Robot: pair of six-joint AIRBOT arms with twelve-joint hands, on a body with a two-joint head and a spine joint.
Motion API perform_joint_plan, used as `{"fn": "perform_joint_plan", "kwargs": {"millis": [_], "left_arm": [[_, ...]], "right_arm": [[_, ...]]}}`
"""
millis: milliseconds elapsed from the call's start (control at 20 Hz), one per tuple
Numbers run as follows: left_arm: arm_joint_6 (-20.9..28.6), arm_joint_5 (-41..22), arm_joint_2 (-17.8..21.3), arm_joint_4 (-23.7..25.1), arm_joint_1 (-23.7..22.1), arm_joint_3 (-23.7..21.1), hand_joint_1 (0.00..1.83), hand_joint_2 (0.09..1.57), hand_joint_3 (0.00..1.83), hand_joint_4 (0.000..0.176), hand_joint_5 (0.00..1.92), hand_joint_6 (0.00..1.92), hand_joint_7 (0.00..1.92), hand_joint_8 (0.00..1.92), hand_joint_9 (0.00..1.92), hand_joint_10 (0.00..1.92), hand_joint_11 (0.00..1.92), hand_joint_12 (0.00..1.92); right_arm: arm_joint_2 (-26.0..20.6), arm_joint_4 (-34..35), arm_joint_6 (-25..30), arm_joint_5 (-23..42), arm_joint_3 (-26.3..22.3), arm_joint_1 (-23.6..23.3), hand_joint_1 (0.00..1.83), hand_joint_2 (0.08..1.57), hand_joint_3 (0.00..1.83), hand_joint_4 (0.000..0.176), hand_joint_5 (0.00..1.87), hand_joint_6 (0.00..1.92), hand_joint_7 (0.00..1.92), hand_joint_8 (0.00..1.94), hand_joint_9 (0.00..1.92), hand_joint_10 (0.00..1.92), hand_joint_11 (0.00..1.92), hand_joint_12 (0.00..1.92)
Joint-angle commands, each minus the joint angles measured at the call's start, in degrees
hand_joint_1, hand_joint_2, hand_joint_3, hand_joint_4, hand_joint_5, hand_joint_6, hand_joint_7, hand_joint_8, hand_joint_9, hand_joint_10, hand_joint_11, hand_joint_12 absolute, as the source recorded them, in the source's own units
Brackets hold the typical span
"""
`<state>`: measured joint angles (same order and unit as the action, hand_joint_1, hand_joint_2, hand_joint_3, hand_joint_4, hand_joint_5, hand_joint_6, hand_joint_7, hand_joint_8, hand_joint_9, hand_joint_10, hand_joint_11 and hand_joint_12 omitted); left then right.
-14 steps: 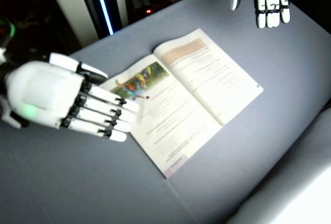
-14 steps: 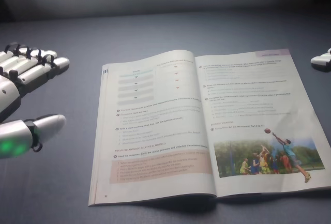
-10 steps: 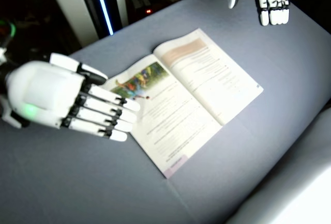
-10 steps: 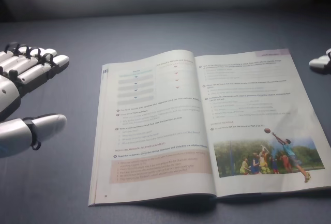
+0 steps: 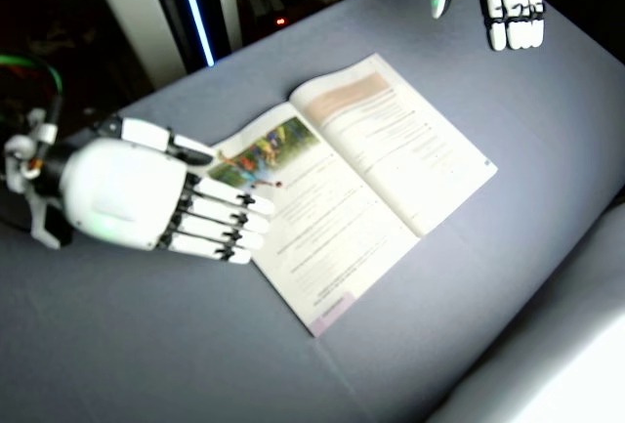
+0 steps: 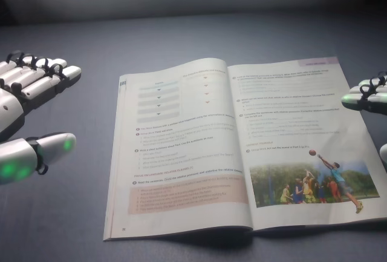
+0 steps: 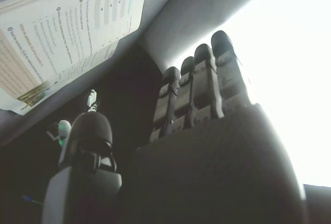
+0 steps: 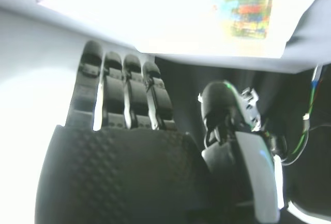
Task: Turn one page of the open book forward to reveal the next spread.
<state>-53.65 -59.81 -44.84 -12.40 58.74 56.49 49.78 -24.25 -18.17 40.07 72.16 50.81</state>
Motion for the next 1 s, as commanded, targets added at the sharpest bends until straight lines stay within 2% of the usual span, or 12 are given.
{"fn": "perform_joint_plan", "kwargs": {"millis": [0, 50, 200, 300, 500, 600, 950], "left_arm": [[0.31, -6.46, -0.05, -0.21, -0.30, 0.36, 0.00, 1.37, 0.01, 0.000, 0.08, 0.01, 0.05, 0.01, 0.08, 0.01, 0.04, 0.25], [0.32, -6.45, -0.08, -0.17, -0.31, 0.37, 0.00, 1.39, 0.00, 0.000, 0.08, 0.00, 0.06, 0.00, 0.08, 0.00, 0.01, 0.32], [0.35, -6.43, -0.10, -0.14, -0.31, 0.33, 0.00, 1.40, 0.00, 0.000, 0.07, 0.00, 0.06, 0.00, 0.08, 0.00, 0.01, 0.29], [0.35, -6.38, -0.12, -0.11, -0.31, 0.35, 0.00, 1.38, 0.00, 0.000, 0.08, 0.00, 0.07, 0.00, 0.10, 0.00, 0.00, 0.37], [0.45, -6.41, -0.22, -0.01, -0.44, 0.39, 0.00, 1.38, 0.00, 0.000, 0.09, 0.00, 0.08, 0.00, 0.09, 0.00, 0.00, 0.34], [0.59, -6.45, -0.22, 0.05, -0.47, 0.42, 0.00, 1.37, 0.00, 0.000, 0.10, 0.00, 0.10, 0.00, 0.12, 0.00, 0.00, 0.43], [0.69, -6.65, -0.32, 0.09, -0.61, 0.47, 0.00, 1.37, 0.00, 0.000, 0.10, 0.01, 0.09, 0.01, 0.10, 0.01, 0.01, 0.36]], "right_arm": [[0.13, 0.80, 0.14, 2.79, 0.29, -0.68, 0.00, 1.28, 0.00, 0.000, 0.02, 0.00, 0.00, 0.00, 0.00, 0.00, 0.00, 0.01], [0.29, 0.10, 0.17, 2.00, 0.37, -0.72, 0.00, 1.27, 0.00, 0.000, 0.02, 0.00, 0.00, 0.00, 0.00, 0.00, 0.00, 0.00], [0.86, -1.82, 0.91, 0.02, 0.74, -0.72, 0.00, 1.23, 0.00, 0.000, 0.00, 0.00, 0.00, 0.00, 0.00, 0.00, 0.00, 0.00], [1.59, -4.45, 3.55, -0.78, 1.47, -0.72, 0.00, 1.24, 0.00, 0.000, 0.00, 0.00, 0.00, 0.00, 0.00, 0.00, 0.01, 0.00], [4.16, -10.21, 10.02, -1.78, 3.73, -1.43, 0.00, 1.26, 0.00, 0.000, 0.06, 0.01, 0.07, 0.01, 0.02, 0.00, 0.00, 0.00], [4.93, -12.50, 10.21, -2.69, 3.73, -2.72, 0.00, 1.27, 0.00, 0.000, 0.08, 0.01, 0.08, 0.01, 0.02, 0.00, 0.00, 0.00], [8.06, -19.23, 11.23, -3.58, 3.77, -7.24, 0.00, 1.24, 0.00, 0.000, 0.07, 0.01, 0.08, 0.01, 0.01, 0.00, 0.01, 0.00]]}}
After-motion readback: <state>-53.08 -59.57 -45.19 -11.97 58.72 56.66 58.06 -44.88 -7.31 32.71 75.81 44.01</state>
